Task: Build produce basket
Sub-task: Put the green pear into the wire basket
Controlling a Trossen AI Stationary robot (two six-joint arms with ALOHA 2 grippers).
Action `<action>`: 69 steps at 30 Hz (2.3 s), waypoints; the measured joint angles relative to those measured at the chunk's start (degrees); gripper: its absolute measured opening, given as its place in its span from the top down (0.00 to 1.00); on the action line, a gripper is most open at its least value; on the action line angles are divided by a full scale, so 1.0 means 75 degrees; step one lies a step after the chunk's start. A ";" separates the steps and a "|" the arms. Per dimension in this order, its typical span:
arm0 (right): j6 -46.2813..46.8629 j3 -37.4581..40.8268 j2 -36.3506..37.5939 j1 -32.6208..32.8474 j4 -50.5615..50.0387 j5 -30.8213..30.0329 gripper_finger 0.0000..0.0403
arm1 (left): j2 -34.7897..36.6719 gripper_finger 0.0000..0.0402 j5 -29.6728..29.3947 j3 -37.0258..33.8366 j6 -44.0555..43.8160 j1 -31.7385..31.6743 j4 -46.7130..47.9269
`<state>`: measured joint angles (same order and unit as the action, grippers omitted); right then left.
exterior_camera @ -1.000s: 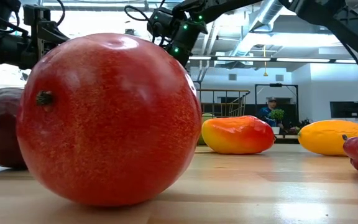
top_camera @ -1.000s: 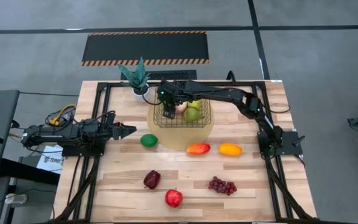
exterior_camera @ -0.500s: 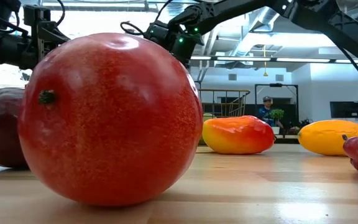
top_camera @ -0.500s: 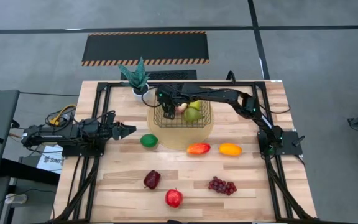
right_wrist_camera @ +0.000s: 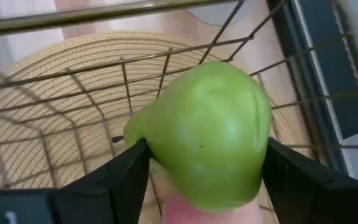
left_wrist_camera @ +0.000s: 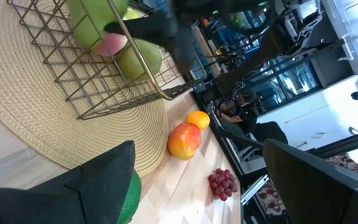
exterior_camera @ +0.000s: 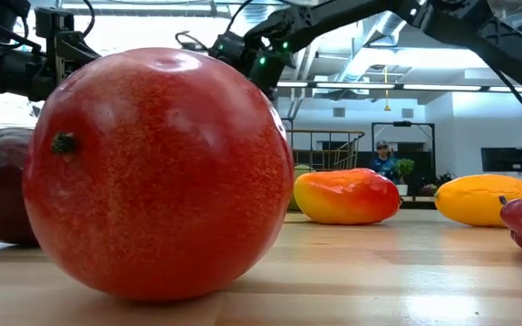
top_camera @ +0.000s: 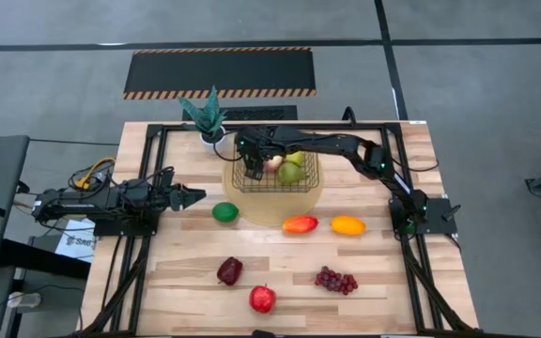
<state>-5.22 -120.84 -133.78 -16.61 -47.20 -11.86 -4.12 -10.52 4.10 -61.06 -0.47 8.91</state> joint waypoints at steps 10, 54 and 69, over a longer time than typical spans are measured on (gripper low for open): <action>-0.0068 0.0013 -0.0087 0.0010 -0.0039 -0.0005 0.30 | 0.0000 0.15 -0.0047 0.0000 0.0000 0.0000 0.0000; -0.0510 0.0013 -0.0084 -0.0016 -0.0079 0.0380 0.30 | 0.0000 0.15 -0.0047 0.0000 -0.0070 0.0000 -0.0020; -0.0369 0.0014 -0.0292 -0.0113 -0.0109 0.0642 0.30 | 0.0000 0.15 -0.0044 0.0000 -0.0067 0.0000 -0.0023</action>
<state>-7.99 -120.74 -135.97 -17.45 -48.01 -7.05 -4.12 -10.85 4.10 -61.56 -0.47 8.73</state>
